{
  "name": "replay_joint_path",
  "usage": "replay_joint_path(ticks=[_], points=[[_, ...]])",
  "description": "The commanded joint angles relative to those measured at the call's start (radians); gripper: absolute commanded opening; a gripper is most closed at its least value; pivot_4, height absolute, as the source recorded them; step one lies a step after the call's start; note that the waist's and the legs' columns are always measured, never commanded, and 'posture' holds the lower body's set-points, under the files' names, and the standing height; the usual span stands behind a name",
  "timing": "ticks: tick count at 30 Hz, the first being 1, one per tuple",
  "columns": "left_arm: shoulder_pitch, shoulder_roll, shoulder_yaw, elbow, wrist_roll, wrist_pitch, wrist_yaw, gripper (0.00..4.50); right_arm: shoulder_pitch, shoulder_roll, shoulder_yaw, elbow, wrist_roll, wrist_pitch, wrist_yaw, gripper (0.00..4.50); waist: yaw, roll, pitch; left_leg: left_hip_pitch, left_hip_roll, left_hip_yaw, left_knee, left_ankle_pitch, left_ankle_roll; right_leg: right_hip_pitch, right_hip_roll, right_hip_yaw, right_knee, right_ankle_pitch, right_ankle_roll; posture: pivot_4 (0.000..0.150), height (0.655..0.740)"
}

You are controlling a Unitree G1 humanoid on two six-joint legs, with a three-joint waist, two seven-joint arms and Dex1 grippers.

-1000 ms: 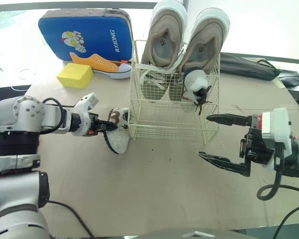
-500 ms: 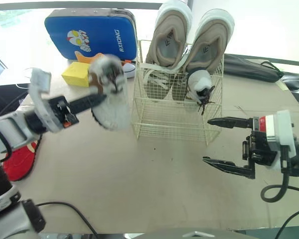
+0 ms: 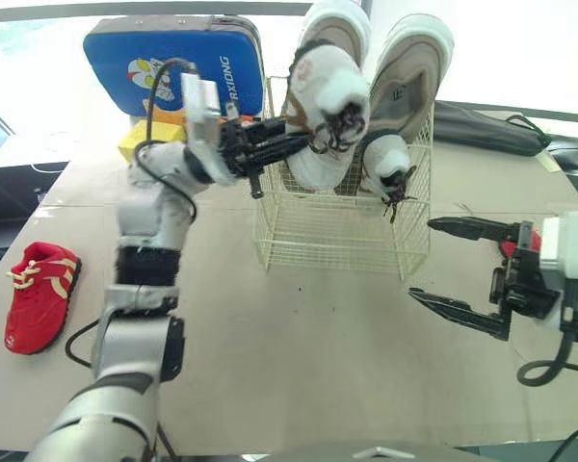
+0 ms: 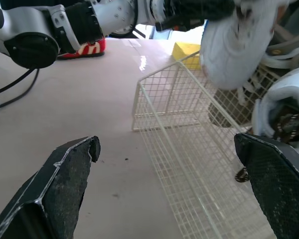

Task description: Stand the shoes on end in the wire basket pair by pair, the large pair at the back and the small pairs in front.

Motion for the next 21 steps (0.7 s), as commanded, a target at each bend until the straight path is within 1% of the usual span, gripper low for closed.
replay_joint_path(ticks=[1,3,5,9,13,15,17,18,20,21], points=[[-0.100,0.001,0.032,0.167,0.048,-0.168,-0.084,0.45,0.034,-0.005,-0.079,-0.061,0.038,0.008,-0.047,4.50,-0.001,0.000,0.000,0.000,0.000,0.000,0.000,0.000,0.000,0.000,0.000,0.000,0.000,0.000,0.000,0.150,0.7400],[-0.135,0.004,0.026,0.259,0.078,-0.237,-0.133,0.45,0.059,0.005,-0.101,-0.084,0.035,0.006,-0.085,4.50,0.001,0.000,0.000,-0.001,0.000,0.000,0.000,-0.001,0.002,0.000,0.000,-0.001,-0.001,0.000,0.000,0.150,0.7400],[-0.155,0.005,0.030,0.323,0.088,-0.257,-0.159,0.45,0.081,0.018,-0.120,-0.103,0.035,0.004,-0.122,4.50,0.001,0.000,0.000,0.000,0.000,0.000,0.000,-0.002,0.003,0.001,0.000,-0.001,-0.002,0.000,0.000,0.150,0.7400],[-0.163,0.019,0.027,0.403,0.129,-0.267,-0.166,0.45,0.125,0.051,-0.174,-0.139,0.053,-0.006,-0.191,4.50,0.000,0.000,0.000,0.000,0.000,0.000,0.003,-0.003,0.005,0.001,0.000,-0.001,-0.002,0.001,0.002,0.150,0.7400],[-0.144,0.031,0.001,0.437,0.192,-0.223,-0.145,0.45,0.179,0.063,-0.229,-0.154,0.056,-0.008,-0.218,4.50,0.002,0.000,0.000,-0.001,-0.001,-0.001,0.005,-0.003,0.005,0.001,0.000,-0.001,0.001,0.003,0.005,0.150,0.7400],[-0.125,0.023,-0.012,0.420,0.201,-0.178,-0.163,0.45,0.190,0.059,-0.239,-0.151,0.058,-0.013,-0.217,4.50,0.002,0.000,0.000,0.000,0.000,-0.001,0.006,-0.003,0.005,0.001,0.000,-0.001,0.001,0.003,0.006,0.150,0.7400],[-0.112,0.022,-0.030,0.400,0.220,-0.169,-0.187,0.45,0.185,0.052,-0.237,-0.141,0.054,-0.018,-0.214,4.50,0.002,0.000,0.000,0.000,0.000,-0.001,0.006,-0.003,0.005,0.001,0.000,-0.001,0.002,0.003,0.006,0.150,0.7400],[-0.110,0.022,-0.030,0.392,0.226,-0.164,-0.177,0.45,0.176,0.047,-0.232,-0.135,0.054,-0.019,-0.216,4.50,0.002,0.000,0.000,0.000,0.000,-0.001,0.006,-0.003,0.005,0.001,0.000,-0.001,0.003,0.003,0.006,0.150,0.7400],[-0.109,0.027,-0.021,0.380,0.234,-0.151,-0.143,1.48,0.163,0.041,-0.224,-0.125,0.055,-0.021,-0.221,4.50,0.002,0.000,0.000,0.000,-0.001,-0.001,0.007,-0.003,0.005,0.001,0.000,-0.001,0.004,0.003,0.006,0.150,0.7400],[-0.108,0.030,-0.015,0.372,0.233,-0.135,-0.134,1.73,0.160,0.039,-0.222,-0.122,0.056,-0.022,-0.222,4.50,0.002,0.001,0.000,0.000,0.000,-0.001,0.007,-0.003,0.005,0.001,0.000,-0.001,0.004,0.003,0.006,0.150,0.7400]])
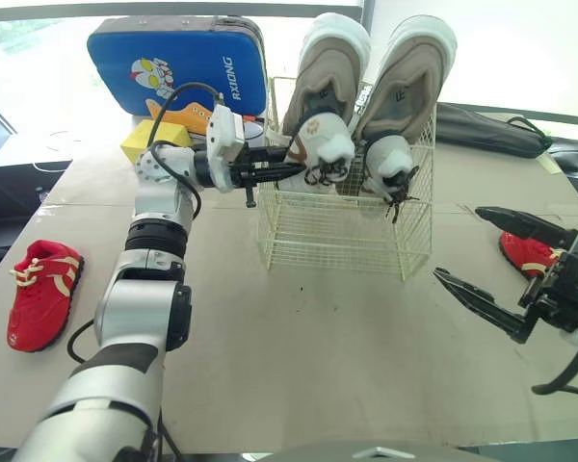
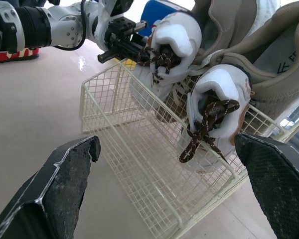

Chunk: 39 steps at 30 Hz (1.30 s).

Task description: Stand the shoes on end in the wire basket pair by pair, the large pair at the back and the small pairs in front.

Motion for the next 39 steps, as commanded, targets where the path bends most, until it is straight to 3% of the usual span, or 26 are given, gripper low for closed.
replay_joint_path(ticks=[1,4,8,15,17,20,24,29,35,39], points=[[0.015,0.019,0.015,-0.060,0.001,0.079,0.041,2.26,-0.018,-0.013,-0.016,0.007,0.006,-0.021,-0.009,4.50,0.000,0.000,0.000,0.000,0.000,0.000,0.000,0.000,0.000,0.000,0.000,0.000,0.001,0.000,0.000,0.150,0.7400],[0.063,0.052,0.045,-0.182,-0.055,0.216,0.037,3.69,-0.006,-0.007,-0.017,0.027,-0.005,-0.013,-0.010,4.50,-0.003,0.001,0.000,0.001,0.001,-0.001,0.000,0.000,0.000,0.000,0.000,-0.001,0.002,0.000,0.000,0.150,0.7400],[0.169,0.137,0.095,-0.436,-0.151,0.468,0.090,3.69,0.073,-0.010,-0.085,0.080,-0.060,0.022,0.000,4.50,-0.013,0.001,0.001,0.001,0.002,-0.002,0.000,0.000,0.000,0.000,0.001,0.000,0.002,0.000,0.000,0.150,0.7400],[0.375,0.224,0.174,-0.921,-0.273,0.885,0.395,3.69,0.096,-0.009,-0.137,0.169,-0.140,0.070,-0.060,4.50,-0.019,0.003,0.001,0.000,0.001,-0.002,0.000,0.000,-0.001,0.000,0.000,0.000,0.001,-0.001,0.000,0.150,0.7400],[0.430,0.237,0.190,-1.117,-0.429,1.093,0.477,3.69,0.119,-0.047,-0.143,0.207,-0.212,0.136,-0.086,4.50,-0.018,0.003,0.002,0.001,0.001,-0.002,0.000,0.000,-0.001,0.000,-0.001,0.000,0.001,-0.001,-0.001,0.150,0.7400],[0.458,0.240,0.161,-1.288,-0.569,1.232,0.519,3.69,0.129,-0.074,-0.198,0.317,-0.150,0.246,-0.049,4.50,-0.011,0.003,0.002,0.000,0.000,-0.002,0.000,0.000,-0.001,0.000,-0.003,0.000,0.001,-0.003,-0.003,0.150,0.7400],[0.441,0.153,0.069,-1.390,-0.636,1.340,0.672,3.69,0.211,-0.079,-0.241,0.410,-0.298,0.241,-0.024,4.50,0.003,0.004,0.000,0.000,0.000,-0.002,0.000,0.000,-0.001,0.001,-0.001,0.000,0.001,-0.005,-0.001,0.150,0.7400],[0.425,0.014,-0.084,-1.406,-0.576,1.345,0.824,3.69,0.212,-0.063,-0.166,0.509,-0.375,0.246,-0.026,4.50,-0.002,0.006,-0.002,0.002,0.000,0.001,0.000,0.000,-0.001,0.002,0.001,0.003,0.002,-0.005,0.000,0.150,0.7400],[0.396,-0.140,-0.197,-1.349,-0.526,1.283,0.867,3.69,0.104,-0.096,-0.017,0.698,-0.440,0.230,0.026,4.50,-0.012,0.008,-0.003,0.003,0.000,0.007,0.000,0.000,-0.001,0.002,0.002,0.007,0.002,-0.004,-0.001,0.150,0.7400],[0.387,-0.153,-0.220,-1.309,-0.493,1.242,0.832,3.69,-0.009,-0.098,0.078,0.839,-0.509,0.203,0.007,4.50,-0.015,0.010,-0.004,0.002,0.000,0.007,0.000,0.000,0.000,0.001,0.002,0.007,0.001,-0.003,-0.004,0.150,0.7400]])
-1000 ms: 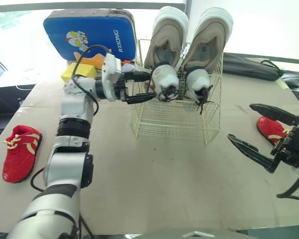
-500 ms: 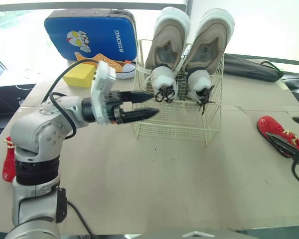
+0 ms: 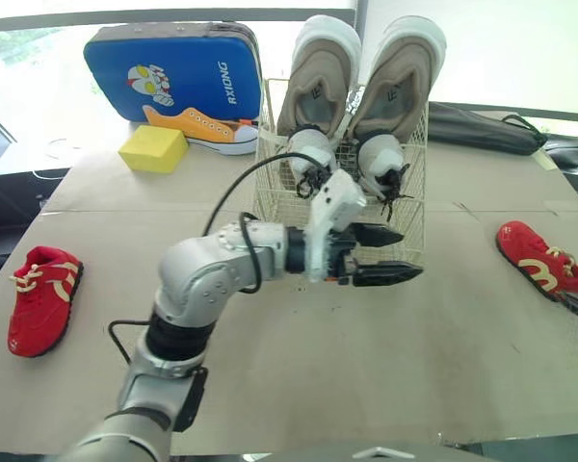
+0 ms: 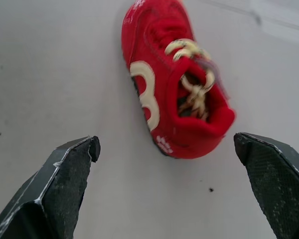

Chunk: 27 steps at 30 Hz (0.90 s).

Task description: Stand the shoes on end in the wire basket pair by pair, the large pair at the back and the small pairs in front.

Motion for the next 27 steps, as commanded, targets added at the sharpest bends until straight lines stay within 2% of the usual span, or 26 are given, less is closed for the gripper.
replay_joint_path(ticks=[1,7,14,17,22,24,27], points=[[-0.023,-0.003,-0.019,0.024,0.037,-0.066,-0.040,3.69,-0.092,-0.011,0.054,0.115,-0.072,-0.034,-0.025,4.50,-0.002,0.001,-0.001,0.000,0.000,0.000,0.000,0.000,0.000,0.000,0.000,0.000,0.000,0.000,0.000,0.150,0.7400],[-0.058,-0.055,-0.064,0.092,0.095,-0.145,-0.081,3.69,-0.207,0.014,0.106,0.180,-0.112,-0.042,-0.046,4.50,-0.001,0.002,-0.001,0.000,-0.001,0.000,0.001,0.000,0.000,0.000,0.000,0.000,0.000,0.000,0.000,0.150,0.7400],[-0.068,-0.067,-0.070,0.121,0.125,-0.172,-0.099,3.69,-0.261,0.045,0.155,0.256,-0.141,-0.040,-0.039,4.50,-0.005,0.002,-0.002,0.000,-0.001,0.000,0.001,0.000,0.000,0.000,0.000,0.001,0.000,0.000,0.000,0.150,0.7400],[-0.068,-0.068,-0.066,0.122,0.132,-0.171,-0.103,3.76,-0.267,0.050,0.173,0.279,-0.138,-0.048,-0.012,3.68,-0.007,0.003,-0.002,0.000,-0.001,0.000,0.001,0.000,0.000,0.000,0.000,0.001,0.000,0.000,0.000,0.150,0.7400],[-0.068,-0.077,-0.060,0.124,0.133,-0.169,-0.103,3.76,-0.300,0.051,0.193,0.312,-0.157,-0.088,0.004,1.50,-0.012,0.003,-0.002,0.000,-0.001,0.000,0.001,0.000,0.000,0.000,0.001,0.001,0.000,0.000,0.000,0.150,0.7400],[-0.067,-0.078,-0.057,0.125,0.133,-0.169,-0.107,3.76,-0.306,0.050,0.194,0.314,-0.167,-0.101,0.003,1.04,-0.012,0.003,-0.002,0.000,-0.001,0.001,0.001,0.000,0.000,0.000,0.001,0.001,0.000,0.000,0.000,0.150,0.7400],[-0.062,-0.062,-0.047,0.124,0.128,-0.168,-0.125,3.76,-0.264,0.028,0.175,0.269,-0.183,-0.140,0.032,0.64,-0.012,0.003,-0.002,0.000,-0.001,0.001,0.001,0.000,0.000,0.000,0.001,0.002,0.000,0.000,0.000,0.150,0.7400]])
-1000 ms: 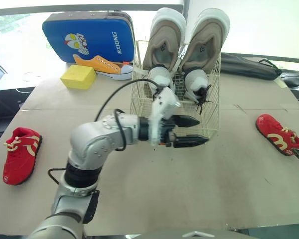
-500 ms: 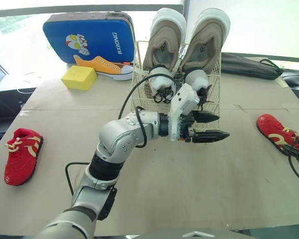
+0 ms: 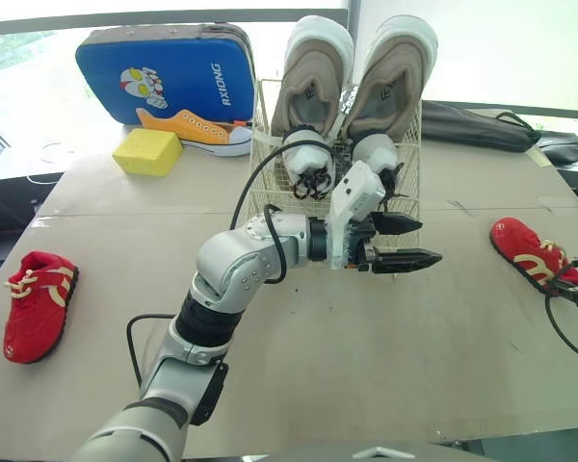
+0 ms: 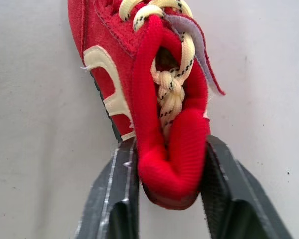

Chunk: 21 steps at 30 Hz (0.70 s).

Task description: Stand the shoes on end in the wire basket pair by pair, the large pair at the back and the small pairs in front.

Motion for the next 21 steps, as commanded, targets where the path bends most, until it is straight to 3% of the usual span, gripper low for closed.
replay_joint_path(ticks=[1,4,8,13,16,21], points=[[-0.011,0.017,0.026,-0.015,-0.013,-0.016,-0.033,3.76,0.064,-0.038,-0.041,-0.091,-0.025,-0.094,0.053,0.58,0.001,0.000,0.000,0.000,0.000,0.000,0.000,0.000,0.000,0.000,0.000,0.000,0.000,0.000,0.000,0.150,0.7400],[-0.003,0.048,0.080,-0.011,-0.079,0.031,-0.066,3.76,0.214,-0.073,-0.143,-0.243,-0.057,-0.293,0.172,0.44,0.004,0.003,0.000,0.000,0.000,-0.001,-0.001,0.000,0.000,0.000,0.000,-0.001,0.001,-0.002,0.003,0.150,0.7400],[-0.019,0.104,0.218,0.013,-0.278,0.173,-0.102,3.76,0.384,-0.144,-0.363,-0.349,-0.088,-0.508,0.400,0.39,-0.003,0.004,0.000,0.000,0.000,-0.001,-0.001,0.000,0.000,0.000,0.000,0.000,0.001,-0.003,0.013,0.150,0.7400],[-0.074,0.264,0.268,0.070,-0.419,0.345,-0.213,3.76,0.384,-0.287,-0.592,-0.380,0.001,-0.658,0.739,0.36,-0.015,0.001,0.001,0.001,0.001,-0.001,0.000,0.000,0.000,0.001,0.002,0.000,0.001,-0.005,0.011,0.150,0.7400],[-0.148,0.310,0.238,0.127,-0.437,0.408,-0.261,3.76,0.279,-0.406,-0.549,-0.435,0.096,-0.648,0.828,0.32,-0.021,0.000,0.001,0.001,0.002,-0.002,0.000,0.000,0.000,0.001,0.002,0.000,0.002,-0.005,0.011,0.150,0.7400],[-0.312,0.262,0.169,0.292,-0.401,0.466,-0.298,3.76,-0.034,-0.550,-0.198,-0.559,0.349,-0.681,0.711,0.29,0.000,0.000,0.003,0.000,0.001,-0.005,0.000,0.000,0.000,0.000,-0.001,-0.001,0.001,-0.003,0.005,0.150,0.7400]])
